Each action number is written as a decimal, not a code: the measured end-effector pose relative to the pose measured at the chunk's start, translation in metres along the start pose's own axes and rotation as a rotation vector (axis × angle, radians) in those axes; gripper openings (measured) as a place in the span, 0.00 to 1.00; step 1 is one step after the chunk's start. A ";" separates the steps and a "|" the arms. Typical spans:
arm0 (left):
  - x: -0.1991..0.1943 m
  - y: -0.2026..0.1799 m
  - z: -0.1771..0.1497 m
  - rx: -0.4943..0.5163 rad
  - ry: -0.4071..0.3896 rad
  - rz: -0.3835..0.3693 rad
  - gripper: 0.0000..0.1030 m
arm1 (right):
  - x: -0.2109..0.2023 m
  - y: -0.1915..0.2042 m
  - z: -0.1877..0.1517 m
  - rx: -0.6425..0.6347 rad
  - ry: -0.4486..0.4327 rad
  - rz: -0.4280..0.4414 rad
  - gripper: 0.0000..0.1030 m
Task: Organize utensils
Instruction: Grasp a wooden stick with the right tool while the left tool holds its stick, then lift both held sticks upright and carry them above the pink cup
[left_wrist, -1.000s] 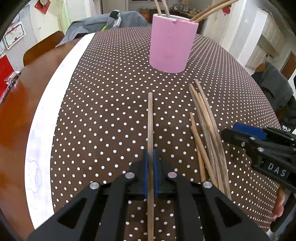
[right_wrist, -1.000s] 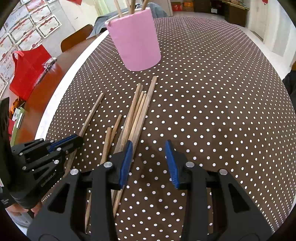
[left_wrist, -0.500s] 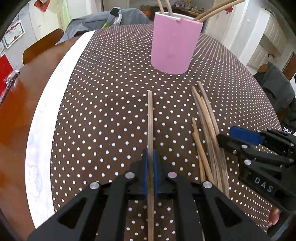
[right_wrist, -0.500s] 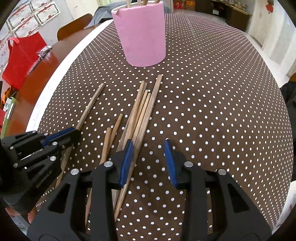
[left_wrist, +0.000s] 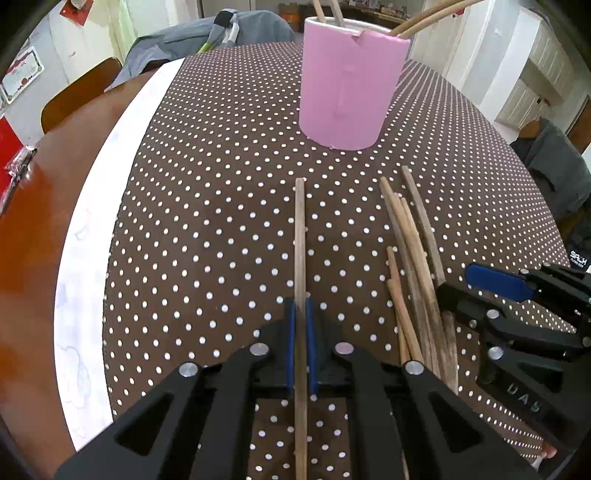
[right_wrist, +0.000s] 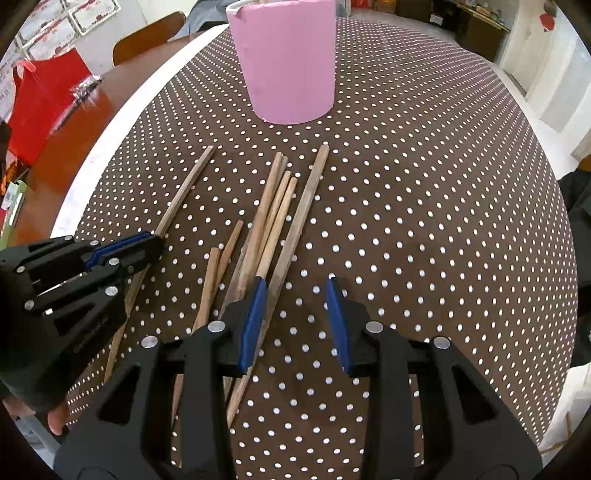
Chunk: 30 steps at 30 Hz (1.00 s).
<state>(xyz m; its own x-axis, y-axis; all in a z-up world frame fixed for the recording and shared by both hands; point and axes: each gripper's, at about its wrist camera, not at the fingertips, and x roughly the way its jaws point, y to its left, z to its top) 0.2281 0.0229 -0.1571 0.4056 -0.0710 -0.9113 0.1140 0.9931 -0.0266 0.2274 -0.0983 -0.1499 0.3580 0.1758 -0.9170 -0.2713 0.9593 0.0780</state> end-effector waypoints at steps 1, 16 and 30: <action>0.000 0.000 0.001 0.001 0.002 0.003 0.07 | 0.000 -0.001 -0.001 -0.012 0.008 -0.014 0.31; -0.008 0.016 -0.009 -0.093 -0.073 -0.081 0.06 | 0.002 -0.029 0.005 0.025 -0.058 0.041 0.06; -0.105 0.006 -0.014 -0.082 -0.411 -0.246 0.06 | -0.081 -0.060 -0.026 0.069 -0.413 0.257 0.06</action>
<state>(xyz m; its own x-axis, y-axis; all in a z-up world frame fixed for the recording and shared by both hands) 0.1733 0.0378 -0.0678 0.7020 -0.3193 -0.6366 0.1865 0.9451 -0.2683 0.1911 -0.1756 -0.0903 0.6154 0.4688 -0.6337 -0.3431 0.8831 0.3200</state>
